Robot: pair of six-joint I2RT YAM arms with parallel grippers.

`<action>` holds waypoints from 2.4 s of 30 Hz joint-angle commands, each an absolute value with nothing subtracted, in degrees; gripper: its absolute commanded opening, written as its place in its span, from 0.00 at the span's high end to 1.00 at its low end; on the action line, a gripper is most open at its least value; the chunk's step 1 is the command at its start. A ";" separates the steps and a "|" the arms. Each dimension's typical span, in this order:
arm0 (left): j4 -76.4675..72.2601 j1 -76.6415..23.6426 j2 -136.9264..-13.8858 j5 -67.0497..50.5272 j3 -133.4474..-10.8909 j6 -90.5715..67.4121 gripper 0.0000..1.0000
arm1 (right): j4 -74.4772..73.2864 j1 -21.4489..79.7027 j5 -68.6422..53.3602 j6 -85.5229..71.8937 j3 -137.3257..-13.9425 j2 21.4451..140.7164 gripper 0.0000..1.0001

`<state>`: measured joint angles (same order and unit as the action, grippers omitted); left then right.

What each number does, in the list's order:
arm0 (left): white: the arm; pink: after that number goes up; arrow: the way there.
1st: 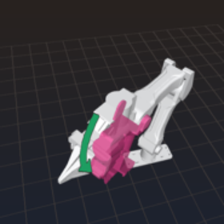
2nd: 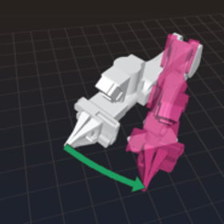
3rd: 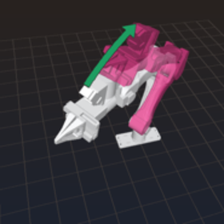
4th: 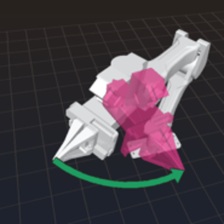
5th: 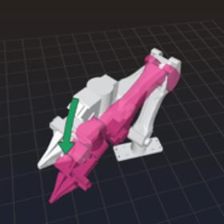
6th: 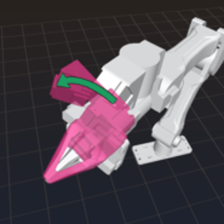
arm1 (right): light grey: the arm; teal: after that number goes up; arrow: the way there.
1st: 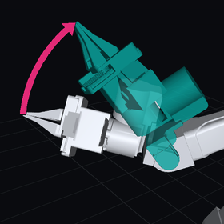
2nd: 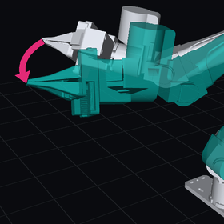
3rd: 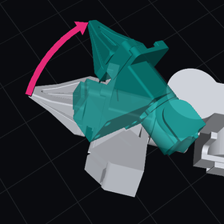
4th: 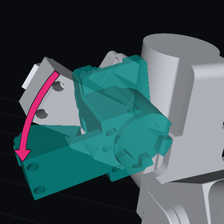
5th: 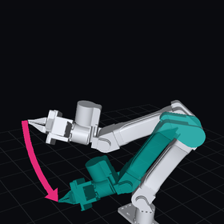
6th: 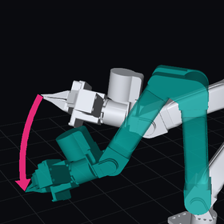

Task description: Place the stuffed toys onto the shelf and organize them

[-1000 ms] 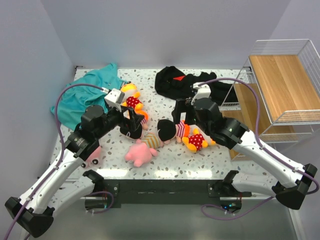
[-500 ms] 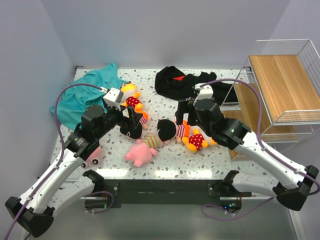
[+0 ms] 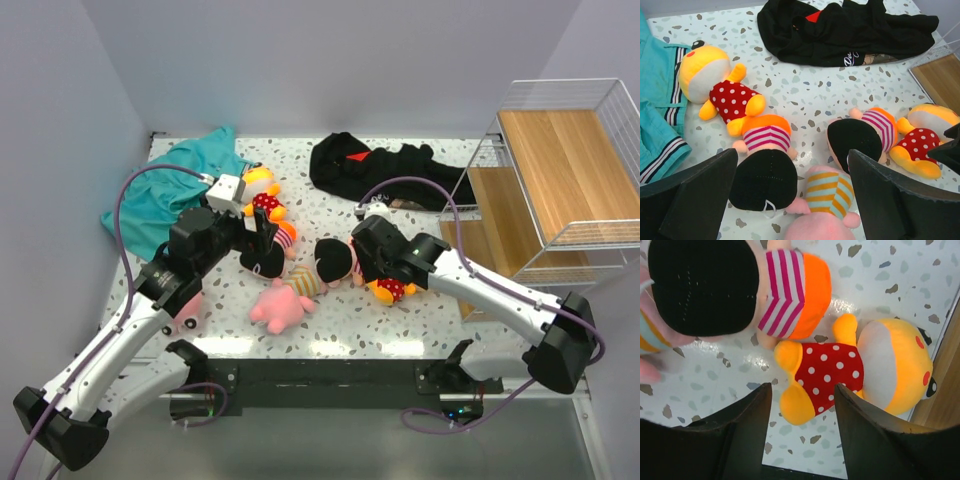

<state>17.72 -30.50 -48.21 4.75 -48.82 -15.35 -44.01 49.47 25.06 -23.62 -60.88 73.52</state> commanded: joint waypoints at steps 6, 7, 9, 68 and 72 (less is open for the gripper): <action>16.61 -30.23 -48.08 5.36 -48.96 -14.85 0.04 | -45.00 50.97 21.53 -17.50 -58.46 72.33 0.51; 16.52 -30.23 -48.16 5.36 -49.04 -14.85 0.04 | -45.00 51.67 21.79 -17.23 -58.01 72.51 0.51; 16.79 -30.15 -48.25 5.36 -49.04 -14.77 0.04 | -45.00 52.38 22.23 -16.70 -56.87 72.86 0.52; 17.14 -30.23 -47.72 4.31 -49.13 -15.12 0.04 | -38.33 59.68 56.87 13.17 -100.72 81.04 1.00; 17.14 -30.23 -47.90 4.48 -49.13 -15.12 0.04 | -34.38 59.68 50.47 15.55 -102.21 78.23 1.00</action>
<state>18.37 -30.39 -48.56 3.49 -48.84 -15.38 -42.54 59.61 56.45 8.25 -99.04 81.21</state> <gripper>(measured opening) 0.966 0.036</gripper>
